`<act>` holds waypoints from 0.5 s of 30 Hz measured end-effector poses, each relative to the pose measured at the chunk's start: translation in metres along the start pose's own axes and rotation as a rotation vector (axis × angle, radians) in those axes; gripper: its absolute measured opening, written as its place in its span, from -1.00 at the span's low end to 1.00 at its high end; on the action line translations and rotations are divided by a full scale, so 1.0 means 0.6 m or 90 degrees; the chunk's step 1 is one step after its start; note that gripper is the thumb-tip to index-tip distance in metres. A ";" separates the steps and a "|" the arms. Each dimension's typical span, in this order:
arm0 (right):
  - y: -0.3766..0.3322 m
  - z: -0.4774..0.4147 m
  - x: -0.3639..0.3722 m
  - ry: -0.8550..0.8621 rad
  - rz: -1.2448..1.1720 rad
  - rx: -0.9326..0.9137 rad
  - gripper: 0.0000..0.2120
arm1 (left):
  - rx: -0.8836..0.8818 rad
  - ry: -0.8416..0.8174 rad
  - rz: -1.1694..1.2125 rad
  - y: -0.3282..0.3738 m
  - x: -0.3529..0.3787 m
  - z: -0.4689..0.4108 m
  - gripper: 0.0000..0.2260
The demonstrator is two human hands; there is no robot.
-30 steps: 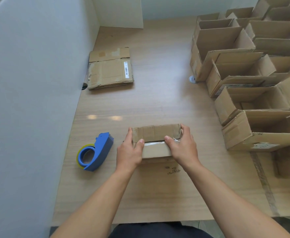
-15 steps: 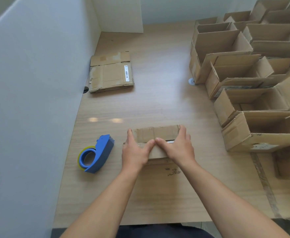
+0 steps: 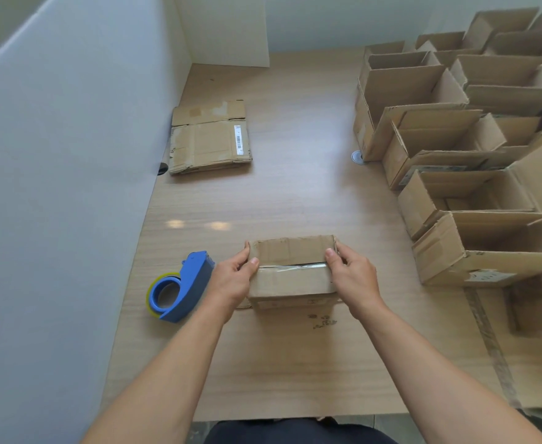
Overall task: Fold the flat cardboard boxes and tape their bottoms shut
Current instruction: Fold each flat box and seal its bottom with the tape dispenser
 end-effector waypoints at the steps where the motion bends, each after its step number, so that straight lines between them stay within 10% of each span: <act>1: 0.004 -0.001 -0.001 -0.006 -0.007 0.015 -0.76 | -0.015 -0.007 0.042 -0.003 -0.004 0.000 -0.63; 15: 0.016 0.010 -0.015 -0.108 -0.444 0.305 -0.58 | 0.139 -0.022 0.139 0.064 -0.007 0.053 -0.58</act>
Point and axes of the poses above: each hand's wrist, its own z-axis away from the middle knuckle, its own x-axis out of the palm, y = z × x, the point moved 7 cm from there along -z, towards the middle knuckle, and after that the axes turned 8 degrees about -x, right-handed, at the moved point
